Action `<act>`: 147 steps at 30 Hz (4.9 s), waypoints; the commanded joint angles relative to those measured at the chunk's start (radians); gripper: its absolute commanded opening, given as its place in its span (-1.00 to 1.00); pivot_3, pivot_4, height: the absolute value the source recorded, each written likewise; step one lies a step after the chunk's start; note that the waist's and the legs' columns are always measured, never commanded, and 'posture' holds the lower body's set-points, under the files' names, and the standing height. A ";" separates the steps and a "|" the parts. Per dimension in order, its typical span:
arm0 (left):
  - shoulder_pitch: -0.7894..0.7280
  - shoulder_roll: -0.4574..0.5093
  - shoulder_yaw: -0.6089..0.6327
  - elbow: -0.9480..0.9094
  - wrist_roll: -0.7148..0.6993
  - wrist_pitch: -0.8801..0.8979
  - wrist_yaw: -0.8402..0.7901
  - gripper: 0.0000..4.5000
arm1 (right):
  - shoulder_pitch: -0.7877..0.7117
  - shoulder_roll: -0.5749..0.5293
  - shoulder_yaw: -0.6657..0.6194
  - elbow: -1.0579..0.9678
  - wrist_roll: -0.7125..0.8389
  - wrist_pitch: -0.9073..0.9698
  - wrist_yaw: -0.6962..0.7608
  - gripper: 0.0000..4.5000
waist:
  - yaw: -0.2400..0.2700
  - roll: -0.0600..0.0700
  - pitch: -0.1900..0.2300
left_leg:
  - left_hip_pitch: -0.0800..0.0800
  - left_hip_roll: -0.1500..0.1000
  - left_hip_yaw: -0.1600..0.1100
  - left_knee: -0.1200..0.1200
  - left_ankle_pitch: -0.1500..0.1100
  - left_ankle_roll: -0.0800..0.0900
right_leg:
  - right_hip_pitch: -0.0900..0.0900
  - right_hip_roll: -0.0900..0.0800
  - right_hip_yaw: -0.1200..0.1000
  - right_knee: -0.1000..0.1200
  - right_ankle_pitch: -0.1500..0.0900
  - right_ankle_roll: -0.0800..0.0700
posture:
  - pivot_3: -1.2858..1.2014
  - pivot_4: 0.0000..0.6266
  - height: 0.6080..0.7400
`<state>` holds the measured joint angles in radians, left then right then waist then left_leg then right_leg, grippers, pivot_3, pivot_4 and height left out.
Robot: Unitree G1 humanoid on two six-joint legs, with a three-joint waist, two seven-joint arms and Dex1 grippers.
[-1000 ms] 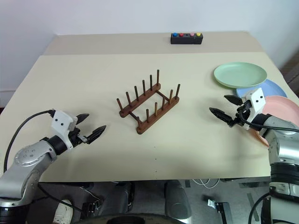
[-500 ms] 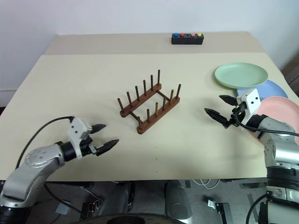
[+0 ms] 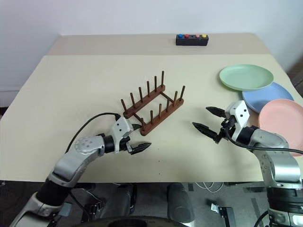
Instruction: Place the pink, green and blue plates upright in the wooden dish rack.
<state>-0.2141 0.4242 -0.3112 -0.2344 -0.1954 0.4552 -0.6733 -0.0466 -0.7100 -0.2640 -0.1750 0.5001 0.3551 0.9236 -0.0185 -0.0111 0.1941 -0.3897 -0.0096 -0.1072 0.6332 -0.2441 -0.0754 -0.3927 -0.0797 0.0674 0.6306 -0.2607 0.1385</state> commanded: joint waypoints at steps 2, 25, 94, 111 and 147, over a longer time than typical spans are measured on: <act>-0.020 -0.026 0.008 0.079 0.039 -0.030 0.027 0.60 | 0.030 0.005 -0.048 -0.061 0.031 0.001 -0.027 1.00 | 0.005 0.000 0.000 | 0.000 0.000 0.000 0.000 0.000 0.000 | 0.000 0.000 0.000 0.000 0.000 0.000 | 0.03 -0.52 0.91; -0.487 -0.060 -0.079 0.656 0.094 -0.470 -0.485 -0.66 | 0.188 -0.054 -0.121 -0.134 0.031 0.019 -0.043 1.00 | 0.005 -0.001 0.000 | -0.001 -0.001 0.000 -0.001 0.000 0.000 | -0.001 0.000 -0.001 0.000 0.000 0.001 | 0.03 -0.52 0.91; -0.305 -0.188 0.024 0.504 0.197 -0.302 0.006 -0.72 | -0.101 0.018 0.181 0.245 -0.419 -0.197 -0.260 -1.00 | 0.002 -0.001 0.000 | 0.001 -0.001 -0.001 0.000 0.000 0.000 | 0.001 0.000 -0.001 0.001 0.000 0.001 | 0.03 -0.52 0.91; -0.122 -0.099 0.019 0.181 0.038 -0.152 -0.178 -0.73 | 0.189 -0.161 -0.184 -0.101 -0.188 0.006 -0.092 -0.20 | 0.005 0.001 0.000 | -0.001 -0.001 -0.002 -0.001 0.000 0.000 | 0.000 0.000 -0.001 0.000 0.000 0.001 | 0.03 -0.52 0.91; -0.212 -0.132 -0.060 0.198 -0.005 -0.186 -0.314 -0.73 | 0.274 -0.139 -0.282 -0.030 -0.338 0.292 -0.343 -0.99 | 0.005 0.001 -0.001 | -0.001 -0.001 -0.001 0.000 0.000 0.000 | 0.001 0.000 -0.001 -0.001 -0.002 -0.002 | 0.03 -0.52 0.91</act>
<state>-0.4076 0.2983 -0.3731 -0.0307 -0.2031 0.2884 -0.9908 0.2246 -0.8456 -0.5228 -0.1910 0.1676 0.6440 0.5850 -0.0136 -0.0098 0.1933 -0.3903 -0.0103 -0.1081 0.6336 -0.2442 -0.0751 -0.3918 -0.0799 0.0667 0.6299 -0.2626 0.1365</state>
